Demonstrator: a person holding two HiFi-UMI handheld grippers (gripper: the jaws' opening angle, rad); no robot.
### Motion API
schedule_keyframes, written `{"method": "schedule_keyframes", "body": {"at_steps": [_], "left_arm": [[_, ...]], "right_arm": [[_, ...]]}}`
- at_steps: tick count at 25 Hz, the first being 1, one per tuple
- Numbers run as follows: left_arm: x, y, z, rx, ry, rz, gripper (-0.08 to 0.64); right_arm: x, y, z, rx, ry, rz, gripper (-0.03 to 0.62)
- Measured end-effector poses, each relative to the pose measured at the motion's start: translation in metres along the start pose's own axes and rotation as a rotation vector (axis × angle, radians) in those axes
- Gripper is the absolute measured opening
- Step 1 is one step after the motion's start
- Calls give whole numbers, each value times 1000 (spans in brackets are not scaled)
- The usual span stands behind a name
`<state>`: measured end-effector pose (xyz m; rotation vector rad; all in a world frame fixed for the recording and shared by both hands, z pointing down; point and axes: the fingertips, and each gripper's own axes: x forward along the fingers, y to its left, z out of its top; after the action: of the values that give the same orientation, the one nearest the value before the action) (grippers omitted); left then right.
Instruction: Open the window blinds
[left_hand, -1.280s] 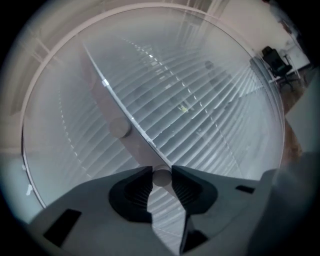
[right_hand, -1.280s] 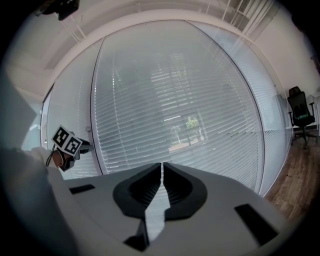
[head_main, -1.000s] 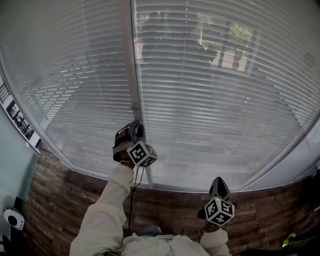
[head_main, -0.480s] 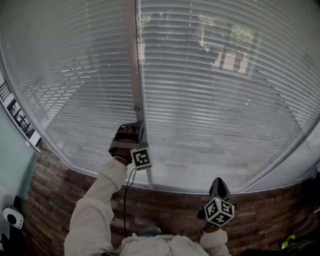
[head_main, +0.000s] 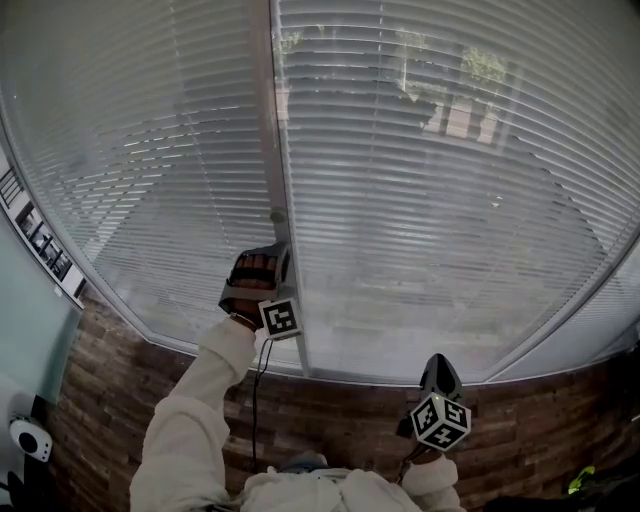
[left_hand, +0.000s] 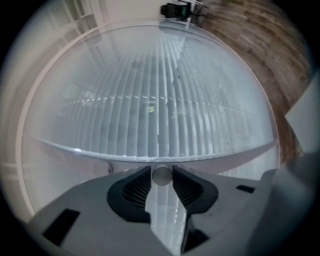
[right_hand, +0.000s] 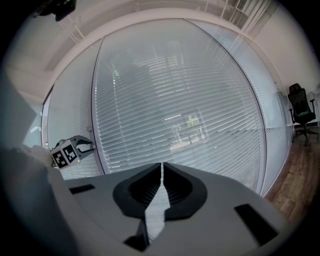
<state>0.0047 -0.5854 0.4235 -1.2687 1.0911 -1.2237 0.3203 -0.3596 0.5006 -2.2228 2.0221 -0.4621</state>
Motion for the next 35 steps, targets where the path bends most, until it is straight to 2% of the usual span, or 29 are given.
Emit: {"method": "schedule_keyframes", "body": {"at_steps": [2,4,8,10,12,13,15,19,21,28,29,32,34,35], "left_arm": [[-2,-3,-3,-208,-14,-34,132],[-5,-1,-8,-484,-20,-64,137],[-10,-3,-16,-1254,-61,-198,172],[-12,-2,-21,-1615,-66,-245,179],[-10,-3,-24,-1886,-78,-274,178],[-8,-3,-24,-1975,-91,-286,178],[-4,-4,-19,-2060,-112,-308,178],[5,-3,-17,-2118,-101,-314,176],[7,-2,-19,-2189,-114,-317,131],[14,-3,-16,-2460,-160,-368,127],[14,-3,-15,-2476,-164,-369,127],[12,-3,-14,-2462,-164,-363,126],[12,-2,-15,-2425,-153,-358,126],[12,-2,-16,-2383,-141,-354,124]], "right_arm": [[-1,0,-2,0,5,-1,15],[-1,-2,-4,2,11,-5,15],[1,0,-8,13,24,-1,15],[1,3,-10,16,28,5,15],[1,4,-12,14,33,7,15],[0,5,-13,14,35,8,15],[-1,6,-14,15,36,7,15],[-1,3,-15,18,34,-4,15],[-1,-1,-14,20,31,-13,15],[0,-8,-12,30,24,-28,15],[0,-7,-12,32,22,-24,15],[0,-7,-12,36,19,-16,15],[0,-8,-10,37,16,-18,15],[0,-8,-10,38,14,-20,15]]}}
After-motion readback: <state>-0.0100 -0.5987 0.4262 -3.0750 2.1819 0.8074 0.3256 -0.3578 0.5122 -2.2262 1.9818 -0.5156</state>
